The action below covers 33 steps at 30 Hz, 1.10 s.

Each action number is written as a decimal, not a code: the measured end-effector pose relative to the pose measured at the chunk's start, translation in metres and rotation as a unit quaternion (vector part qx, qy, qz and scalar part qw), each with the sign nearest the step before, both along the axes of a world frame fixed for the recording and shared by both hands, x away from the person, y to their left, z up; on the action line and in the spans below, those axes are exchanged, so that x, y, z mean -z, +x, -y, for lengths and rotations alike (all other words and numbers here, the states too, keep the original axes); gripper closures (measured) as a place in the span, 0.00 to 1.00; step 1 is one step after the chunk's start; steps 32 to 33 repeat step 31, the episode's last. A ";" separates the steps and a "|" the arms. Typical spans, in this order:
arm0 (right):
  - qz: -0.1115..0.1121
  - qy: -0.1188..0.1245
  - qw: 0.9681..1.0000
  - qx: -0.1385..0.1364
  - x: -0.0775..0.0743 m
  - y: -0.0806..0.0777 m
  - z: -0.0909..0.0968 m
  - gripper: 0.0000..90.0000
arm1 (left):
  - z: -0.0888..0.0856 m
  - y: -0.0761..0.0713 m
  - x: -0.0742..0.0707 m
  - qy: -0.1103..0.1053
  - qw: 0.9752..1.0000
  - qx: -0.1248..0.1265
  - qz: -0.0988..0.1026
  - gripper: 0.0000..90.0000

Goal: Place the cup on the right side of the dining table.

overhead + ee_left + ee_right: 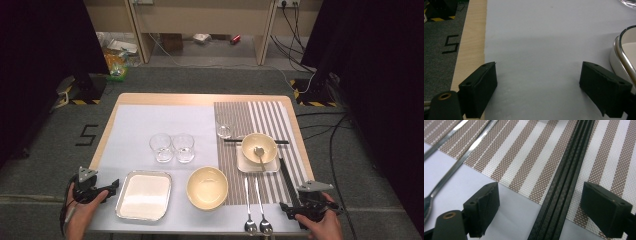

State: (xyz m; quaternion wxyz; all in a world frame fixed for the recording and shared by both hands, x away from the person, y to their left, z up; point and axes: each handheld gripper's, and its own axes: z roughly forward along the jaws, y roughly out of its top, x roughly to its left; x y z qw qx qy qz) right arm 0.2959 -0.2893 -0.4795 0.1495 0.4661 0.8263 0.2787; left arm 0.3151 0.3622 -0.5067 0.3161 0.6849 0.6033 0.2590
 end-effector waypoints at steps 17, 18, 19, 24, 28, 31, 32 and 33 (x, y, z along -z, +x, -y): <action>0.054 0.012 0.998 0.010 0.010 -0.014 0.002 0.17 | 0.000 0.000 0.000 0.000 1.000 0.000 0.000 0.15; 0.054 0.013 0.998 0.010 0.010 -0.014 0.002 0.17 | 0.000 0.000 0.000 0.000 1.000 0.000 0.000 0.15; 0.054 0.013 0.998 0.010 0.010 -0.014 0.002 0.17 | 0.000 0.000 0.000 0.000 1.000 0.000 0.000 0.15; 0.057 0.014 0.998 0.009 0.011 -0.014 0.002 0.17 | 0.000 0.000 0.000 0.000 1.000 0.000 0.000 0.15; 0.057 0.014 0.998 0.010 0.011 -0.014 0.003 0.16 | 0.000 0.000 0.000 -0.001 1.000 0.000 0.000 0.15; 0.059 0.014 0.998 0.009 0.011 -0.014 0.003 0.16 | 0.000 0.000 0.000 -0.001 1.000 0.000 -0.001 0.15; 0.059 0.014 0.998 0.009 0.011 -0.014 0.003 0.16 | 0.000 0.000 0.000 -0.001 1.000 0.000 -0.001 0.15; 0.059 0.014 0.998 0.009 0.011 -0.014 0.003 0.16 | 0.000 0.000 0.000 -0.001 1.000 0.000 -0.001 0.15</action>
